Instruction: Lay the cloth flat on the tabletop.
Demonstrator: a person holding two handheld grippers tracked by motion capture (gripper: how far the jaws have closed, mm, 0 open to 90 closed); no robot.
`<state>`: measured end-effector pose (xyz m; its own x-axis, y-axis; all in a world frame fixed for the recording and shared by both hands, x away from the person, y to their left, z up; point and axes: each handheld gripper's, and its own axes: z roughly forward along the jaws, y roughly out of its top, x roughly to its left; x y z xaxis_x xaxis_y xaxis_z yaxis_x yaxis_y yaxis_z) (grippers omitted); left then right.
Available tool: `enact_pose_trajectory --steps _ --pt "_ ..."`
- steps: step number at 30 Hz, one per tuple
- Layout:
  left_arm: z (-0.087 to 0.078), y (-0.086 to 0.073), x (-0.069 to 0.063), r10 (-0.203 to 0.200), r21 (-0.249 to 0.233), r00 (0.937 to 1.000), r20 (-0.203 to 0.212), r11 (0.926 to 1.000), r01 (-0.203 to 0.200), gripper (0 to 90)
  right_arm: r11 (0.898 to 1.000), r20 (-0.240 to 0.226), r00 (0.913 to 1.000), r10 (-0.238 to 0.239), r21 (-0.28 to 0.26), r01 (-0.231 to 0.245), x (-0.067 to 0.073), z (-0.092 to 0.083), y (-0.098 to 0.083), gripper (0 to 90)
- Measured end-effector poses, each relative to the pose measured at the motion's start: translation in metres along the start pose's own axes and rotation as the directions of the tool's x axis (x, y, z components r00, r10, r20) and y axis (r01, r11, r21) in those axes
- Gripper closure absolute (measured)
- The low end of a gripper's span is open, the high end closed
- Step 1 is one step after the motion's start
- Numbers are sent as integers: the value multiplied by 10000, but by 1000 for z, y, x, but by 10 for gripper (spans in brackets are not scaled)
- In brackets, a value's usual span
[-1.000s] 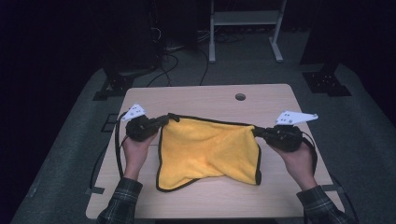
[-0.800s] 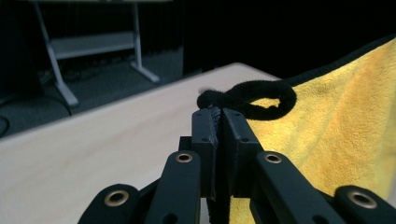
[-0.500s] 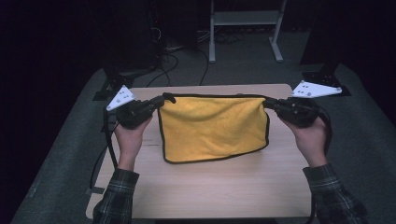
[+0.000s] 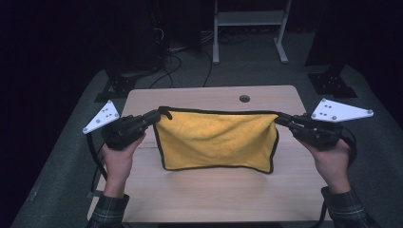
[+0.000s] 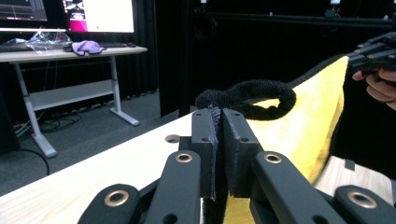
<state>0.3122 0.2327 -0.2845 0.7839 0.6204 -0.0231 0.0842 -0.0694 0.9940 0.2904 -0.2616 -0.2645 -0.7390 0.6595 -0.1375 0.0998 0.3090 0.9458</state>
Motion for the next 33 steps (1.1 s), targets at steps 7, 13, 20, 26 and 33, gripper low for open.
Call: enact_pose_trajectory --steps 7,13,20,26,33 --pt "-15 3 -15 160 -151 9998 105 9998 -158 833 10000 -91 10000 -27 -61 27 5 -8 0 860" --pt "-29 3 -31 250 -188 9994 233 9995 -246 833 9998 -104 9998 -193 -44 192 17 -22 -3 860" --pt "-47 5 -54 349 -179 9989 326 9992 -344 832 9989 -150 9988 -459 -23 459 35 -43 -2 861" --pt "-57 8 -64 61 -216 9988 482 9998 -51 833 9990 -430 9983 -398 -240 388 42 -59 3 860" --pt "-26 -31 -34 -757 1054 9970 128 9917 740 832 9970 -450 9988 216 748 -182 26 -22 -27 860"
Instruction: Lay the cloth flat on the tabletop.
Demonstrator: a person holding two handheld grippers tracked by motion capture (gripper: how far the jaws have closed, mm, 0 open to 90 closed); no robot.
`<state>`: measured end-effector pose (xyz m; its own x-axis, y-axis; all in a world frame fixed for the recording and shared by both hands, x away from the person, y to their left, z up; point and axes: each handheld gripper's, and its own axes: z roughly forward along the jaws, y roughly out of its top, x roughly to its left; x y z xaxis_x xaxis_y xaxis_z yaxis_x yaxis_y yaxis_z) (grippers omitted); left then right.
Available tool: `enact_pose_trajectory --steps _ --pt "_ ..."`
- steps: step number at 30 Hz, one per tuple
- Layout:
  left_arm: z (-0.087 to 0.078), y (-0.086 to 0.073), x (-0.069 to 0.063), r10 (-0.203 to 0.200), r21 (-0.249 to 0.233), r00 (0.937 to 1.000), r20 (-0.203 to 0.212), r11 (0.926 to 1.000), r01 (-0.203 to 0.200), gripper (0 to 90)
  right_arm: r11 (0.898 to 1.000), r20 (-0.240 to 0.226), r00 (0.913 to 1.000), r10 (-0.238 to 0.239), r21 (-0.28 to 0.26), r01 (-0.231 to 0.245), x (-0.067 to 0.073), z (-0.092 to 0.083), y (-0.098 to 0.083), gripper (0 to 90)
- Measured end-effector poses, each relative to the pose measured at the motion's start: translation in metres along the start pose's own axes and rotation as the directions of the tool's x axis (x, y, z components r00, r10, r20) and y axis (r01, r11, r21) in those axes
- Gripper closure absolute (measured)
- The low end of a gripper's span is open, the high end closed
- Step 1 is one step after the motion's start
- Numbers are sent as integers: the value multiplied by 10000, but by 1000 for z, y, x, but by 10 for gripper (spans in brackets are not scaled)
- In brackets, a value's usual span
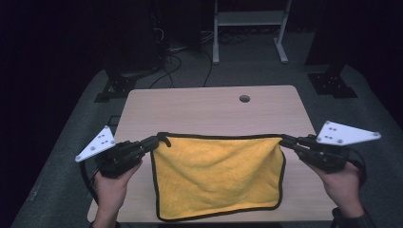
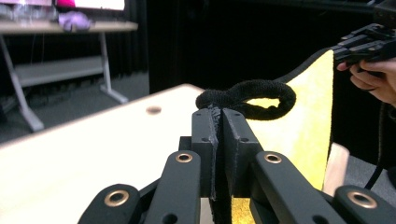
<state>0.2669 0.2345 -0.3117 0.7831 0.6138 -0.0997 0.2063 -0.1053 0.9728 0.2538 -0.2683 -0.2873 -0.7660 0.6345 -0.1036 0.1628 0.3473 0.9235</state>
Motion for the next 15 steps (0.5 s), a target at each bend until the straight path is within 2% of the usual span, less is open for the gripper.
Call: enact_pose_trajectory --steps 6,10,15 --pt "31 -34 32 -584 641 9982 -103 9962 590 832 9934 50 9990 440 1061 -443 -21 42 -32 860" --pt "45 -45 47 -642 810 9977 -202 9945 657 832 9882 140 9980 620 1393 -634 -31 62 -48 860" --pt "60 -49 58 -532 961 9976 -441 9937 572 832 9845 312 9968 739 1572 -779 -44 80 -57 857"
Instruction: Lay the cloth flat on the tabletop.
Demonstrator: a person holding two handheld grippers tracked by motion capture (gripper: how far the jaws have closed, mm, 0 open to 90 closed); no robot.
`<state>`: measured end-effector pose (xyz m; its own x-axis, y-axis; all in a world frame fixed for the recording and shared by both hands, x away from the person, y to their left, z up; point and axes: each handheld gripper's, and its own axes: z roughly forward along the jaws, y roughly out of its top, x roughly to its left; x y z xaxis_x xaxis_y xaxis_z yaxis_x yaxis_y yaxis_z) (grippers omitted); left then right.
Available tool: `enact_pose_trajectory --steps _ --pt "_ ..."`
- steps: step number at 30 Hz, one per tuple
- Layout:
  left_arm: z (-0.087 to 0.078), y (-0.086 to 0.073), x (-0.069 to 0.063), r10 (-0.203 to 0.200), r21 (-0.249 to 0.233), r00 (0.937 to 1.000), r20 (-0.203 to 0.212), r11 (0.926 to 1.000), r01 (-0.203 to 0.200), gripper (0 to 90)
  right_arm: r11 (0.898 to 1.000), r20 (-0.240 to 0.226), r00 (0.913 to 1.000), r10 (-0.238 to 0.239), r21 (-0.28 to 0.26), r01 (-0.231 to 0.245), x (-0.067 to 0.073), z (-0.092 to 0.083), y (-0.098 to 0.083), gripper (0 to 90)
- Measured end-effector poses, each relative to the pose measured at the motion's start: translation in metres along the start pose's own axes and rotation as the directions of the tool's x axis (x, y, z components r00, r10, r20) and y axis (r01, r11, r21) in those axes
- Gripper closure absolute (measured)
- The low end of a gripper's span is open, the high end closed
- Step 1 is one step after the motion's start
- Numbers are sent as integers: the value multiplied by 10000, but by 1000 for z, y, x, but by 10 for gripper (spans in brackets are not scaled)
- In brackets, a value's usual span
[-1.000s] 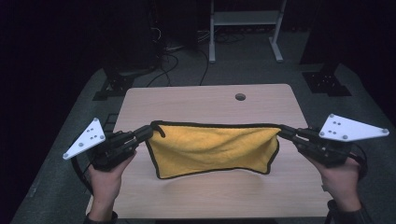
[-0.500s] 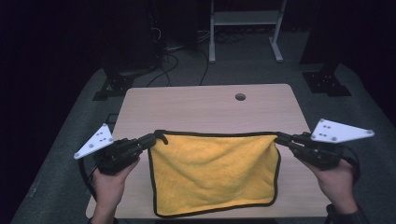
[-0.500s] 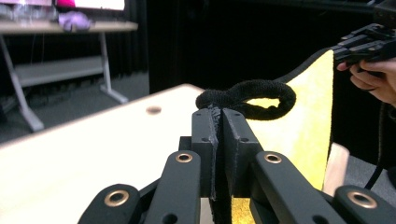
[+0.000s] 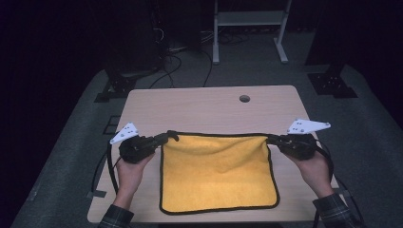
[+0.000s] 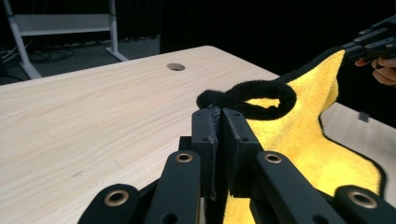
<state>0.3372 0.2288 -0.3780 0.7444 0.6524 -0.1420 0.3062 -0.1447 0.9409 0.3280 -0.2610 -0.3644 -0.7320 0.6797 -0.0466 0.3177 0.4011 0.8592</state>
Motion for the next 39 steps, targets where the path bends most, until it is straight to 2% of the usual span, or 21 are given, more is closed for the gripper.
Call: enact_pose_trajectory --steps 4,12,18,20,24,27,29,32,35,39 --pt "14 0 9 164 221 9993 -347 9996 -156 832 9998 226 9997 -4 181 0 -8 15 -1 857" --pt "47 -6 35 113 807 9958 -907 9967 -40 832 9975 602 9982 19 698 -61 -22 41 -6 857" --pt "67 -13 53 -177 1189 9936 -1117 9924 311 832 9936 807 9966 173 1100 -261 -34 61 -12 856" --pt "72 -15 56 -49 1327 9922 -1245 9909 215 833 9917 903 9958 119 1267 -233 -39 69 -14 854" --pt "79 -16 62 -85 1433 9899 -1417 9892 290 833 9887 1043 9945 81 1482 -236 -50 85 -14 854" --pt "85 -19 69 -288 1497 9877 -1538 9874 521 832 9891 1130 9935 146 1441 -309 -57 98 -17 854" --pt "89 -23 74 -420 1633 9855 -1643 9841 692 832 9825 1173 9930 168 1822 -381 -62 109 -20 851" --pt "94 -29 78 -546 1871 9828 -1762 9784 879 832 9793 1170 9926 330 1946 -555 -67 121 -25 845" --pt "95 -32 83 -654 1972 9795 -1906 9749 1035 832 9752 1203 9923 284 2148 -539 -70 133 -29 845" --pt "97 -34 89 -770 1950 9756 -2054 9737 1179 832 9770 1316 9909 276 2062 -546 -73 143 -32 819"
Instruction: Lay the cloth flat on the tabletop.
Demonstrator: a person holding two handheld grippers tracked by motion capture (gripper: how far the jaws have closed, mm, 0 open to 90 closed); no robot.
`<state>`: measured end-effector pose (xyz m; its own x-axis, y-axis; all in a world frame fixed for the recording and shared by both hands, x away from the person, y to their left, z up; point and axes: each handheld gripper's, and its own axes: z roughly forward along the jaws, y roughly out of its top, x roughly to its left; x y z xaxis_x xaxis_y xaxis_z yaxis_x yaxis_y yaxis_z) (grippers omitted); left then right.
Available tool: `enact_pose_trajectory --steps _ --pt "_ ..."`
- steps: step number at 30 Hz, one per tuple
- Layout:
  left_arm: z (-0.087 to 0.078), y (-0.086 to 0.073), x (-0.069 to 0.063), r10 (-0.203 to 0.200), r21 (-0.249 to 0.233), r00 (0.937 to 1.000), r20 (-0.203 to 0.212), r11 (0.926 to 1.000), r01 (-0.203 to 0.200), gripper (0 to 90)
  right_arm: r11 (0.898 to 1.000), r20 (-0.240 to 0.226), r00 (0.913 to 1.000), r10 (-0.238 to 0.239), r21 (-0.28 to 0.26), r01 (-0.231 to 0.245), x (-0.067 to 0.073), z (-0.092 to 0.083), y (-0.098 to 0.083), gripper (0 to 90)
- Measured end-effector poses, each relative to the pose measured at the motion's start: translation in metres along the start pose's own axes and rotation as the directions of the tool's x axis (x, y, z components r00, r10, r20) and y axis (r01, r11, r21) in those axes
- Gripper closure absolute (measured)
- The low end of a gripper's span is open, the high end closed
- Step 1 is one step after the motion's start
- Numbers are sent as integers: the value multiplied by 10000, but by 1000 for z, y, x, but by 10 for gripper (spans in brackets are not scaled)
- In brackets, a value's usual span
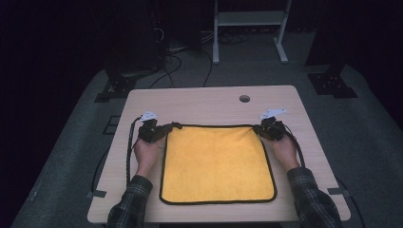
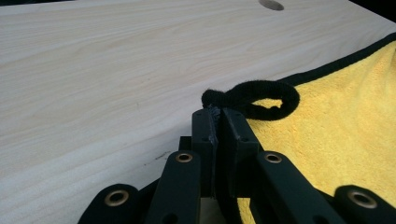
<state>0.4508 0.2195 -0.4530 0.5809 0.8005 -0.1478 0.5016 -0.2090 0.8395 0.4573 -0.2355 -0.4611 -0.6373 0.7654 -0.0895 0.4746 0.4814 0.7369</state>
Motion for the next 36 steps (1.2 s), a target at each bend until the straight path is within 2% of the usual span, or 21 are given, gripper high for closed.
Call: enact_pose_trajectory --steps 2,9,13,15,17,21,27,29,32,34,36 --pt "3 -2 1 18 171 10000 -80 9999 -17 831 9999 191 9998 40 111 -42 -2 1 0 718" --pt "6 -1 4 19 368 9996 -269 9993 -9 791 9966 906 9927 793 -318 -767 -19 -16 -5 667" --pt "2 1 8 -154 120 9977 -667 9998 162 647 9939 606 9927 1040 -439 -1015 -24 -25 -12 629" --pt "-2 1 11 -335 15 9971 -686 9994 337 594 9927 528 9925 1101 -556 -1072 -25 -29 -15 592" --pt "-6 1 13 -398 76 9967 -708 9992 404 518 9911 416 9917 1214 -596 -1188 -26 -32 -17 524" --pt "-14 -1 12 -251 358 9978 -608 9990 273 381 9866 190 9883 1514 -649 -1499 -28 -39 -24 376" --pt "-31 -5 4 20 665 9979 -647 9978 23 237 9723 142 9753 2204 -832 -2185 -31 -54 -38 150" --pt "-37 -9 0 139 766 9977 -670 9970 -87 195 9669 260 9706 2394 -971 -2358 -33 -61 -44 128" --pt "-46 -15 -9 363 746 9966 -736 9967 -308 159 9547 229 9591 2821 -1055 -2783 -36 -68 -54 110" --pt "-51 -19 -15 561 947 9948 -849 9943 -480 106 9527 415 9557 2915 -1025 -2862 -37 -70 -61 88" --pt "-58 -25 -20 546 944 9955 -777 9944 -472 92 9493 458 9511 3054 -924 -3003 -38 -72 -67 76"
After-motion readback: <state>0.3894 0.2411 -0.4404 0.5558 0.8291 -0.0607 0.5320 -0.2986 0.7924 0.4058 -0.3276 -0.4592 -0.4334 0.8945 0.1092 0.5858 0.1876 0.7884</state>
